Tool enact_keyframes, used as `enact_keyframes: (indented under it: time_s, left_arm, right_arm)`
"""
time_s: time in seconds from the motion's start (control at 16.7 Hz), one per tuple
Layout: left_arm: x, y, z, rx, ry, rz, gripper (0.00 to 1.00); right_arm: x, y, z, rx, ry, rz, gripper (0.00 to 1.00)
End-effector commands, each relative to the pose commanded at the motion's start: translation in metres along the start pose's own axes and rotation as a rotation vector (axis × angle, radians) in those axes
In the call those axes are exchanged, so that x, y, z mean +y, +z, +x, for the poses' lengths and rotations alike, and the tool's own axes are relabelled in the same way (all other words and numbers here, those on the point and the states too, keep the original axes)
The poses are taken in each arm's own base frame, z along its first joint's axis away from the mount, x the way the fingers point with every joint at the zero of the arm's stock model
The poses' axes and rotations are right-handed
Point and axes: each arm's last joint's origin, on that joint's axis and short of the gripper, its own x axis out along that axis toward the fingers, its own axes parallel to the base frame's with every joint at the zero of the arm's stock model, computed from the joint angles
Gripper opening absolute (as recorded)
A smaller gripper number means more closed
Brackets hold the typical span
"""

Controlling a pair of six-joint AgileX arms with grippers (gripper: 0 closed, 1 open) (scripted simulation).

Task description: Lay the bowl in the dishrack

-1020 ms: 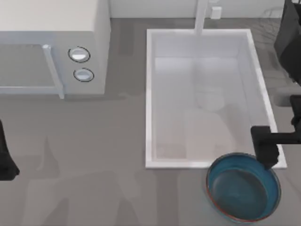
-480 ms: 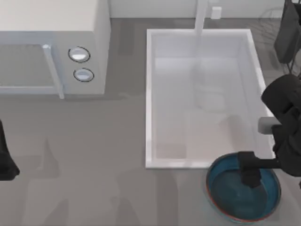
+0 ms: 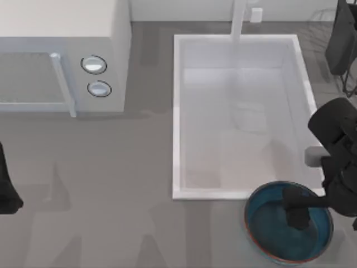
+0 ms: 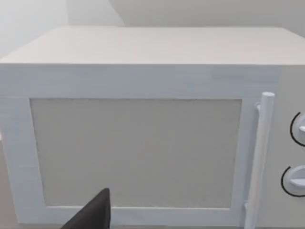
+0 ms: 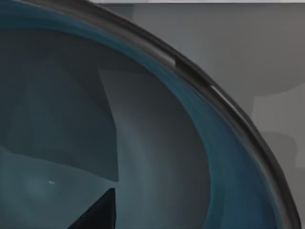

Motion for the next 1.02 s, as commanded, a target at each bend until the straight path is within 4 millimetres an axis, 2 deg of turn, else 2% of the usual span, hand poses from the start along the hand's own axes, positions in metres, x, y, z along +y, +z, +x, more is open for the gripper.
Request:
enact_keyframes:
  time_s: [0.66, 1.02]
  left_arm:
    - [0.0000, 0.0000, 0.0000, 0.000, 0.000, 0.000, 1.00]
    - [0.0000, 0.0000, 0.0000, 0.000, 0.000, 0.000, 1.00]
  right_arm:
    - [0.0000, 0.0000, 0.0000, 0.000, 0.000, 0.000, 0.02]
    - [0.0000, 0.0000, 0.0000, 0.000, 0.000, 0.000, 0.00]
